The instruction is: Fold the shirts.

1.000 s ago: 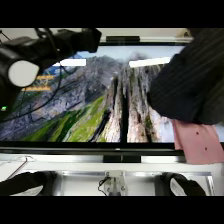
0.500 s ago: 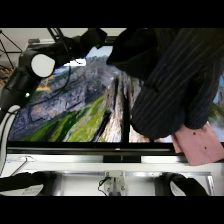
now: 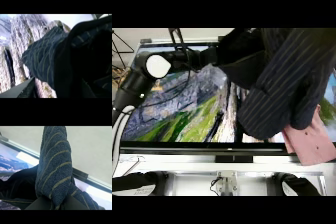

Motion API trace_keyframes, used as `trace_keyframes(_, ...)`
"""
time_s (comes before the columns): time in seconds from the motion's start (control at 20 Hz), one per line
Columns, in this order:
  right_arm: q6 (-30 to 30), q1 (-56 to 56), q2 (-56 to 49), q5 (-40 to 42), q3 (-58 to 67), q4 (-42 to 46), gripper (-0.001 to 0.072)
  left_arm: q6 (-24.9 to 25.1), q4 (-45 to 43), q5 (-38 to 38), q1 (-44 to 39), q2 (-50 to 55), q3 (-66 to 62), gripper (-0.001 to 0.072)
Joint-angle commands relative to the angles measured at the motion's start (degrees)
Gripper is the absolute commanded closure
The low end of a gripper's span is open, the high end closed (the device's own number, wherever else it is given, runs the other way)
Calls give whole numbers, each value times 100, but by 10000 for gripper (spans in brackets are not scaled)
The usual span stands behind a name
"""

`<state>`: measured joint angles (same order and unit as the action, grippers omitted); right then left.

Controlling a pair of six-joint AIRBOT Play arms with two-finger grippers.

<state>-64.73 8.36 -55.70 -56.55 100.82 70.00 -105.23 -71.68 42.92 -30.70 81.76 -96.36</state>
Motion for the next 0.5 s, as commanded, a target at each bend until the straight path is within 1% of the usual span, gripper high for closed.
trace_keyframes(0.0, -7, 7, 4, -31, 0, 17, 631, 105, 17, 533, -42, 33, 4, 90)
trace_keyframes(0.05, 7, 9, 4, -31, 0, -63, 631, 103, 37, 625, -87, 129, 7, 182)
trace_keyframes(0.1, 20, 9, 4, -35, 0, -199, 631, 92, 48, 555, -122, 245, 4, 241)
trace_keyframes(0.15, 87, 9, 4, -70, 0, -389, 631, 0, 122, 323, -138, 358, 4, 371)
trace_keyframes(0.2, 168, 9, 11, -168, 0, -577, 631, -52, 223, -22, -131, 431, 2, 595)
trace_keyframes(0.25, 271, 7, 28, -339, 0, -699, 631, -50, 249, -393, -90, 439, 2, 665)
trace_keyframes(0.3, 323, 7, 59, -518, 0, -693, 631, -50, 256, -693, 15, 413, -46, 665)
trace_keyframes(0.35, 374, 7, 101, -704, 0, -693, 631, -48, 251, -765, 184, 391, -197, 665)
trace_keyframes(0.45, 404, 9, 203, -911, 0, -813, 631, -48, 258, -599, 601, 385, -599, 666)
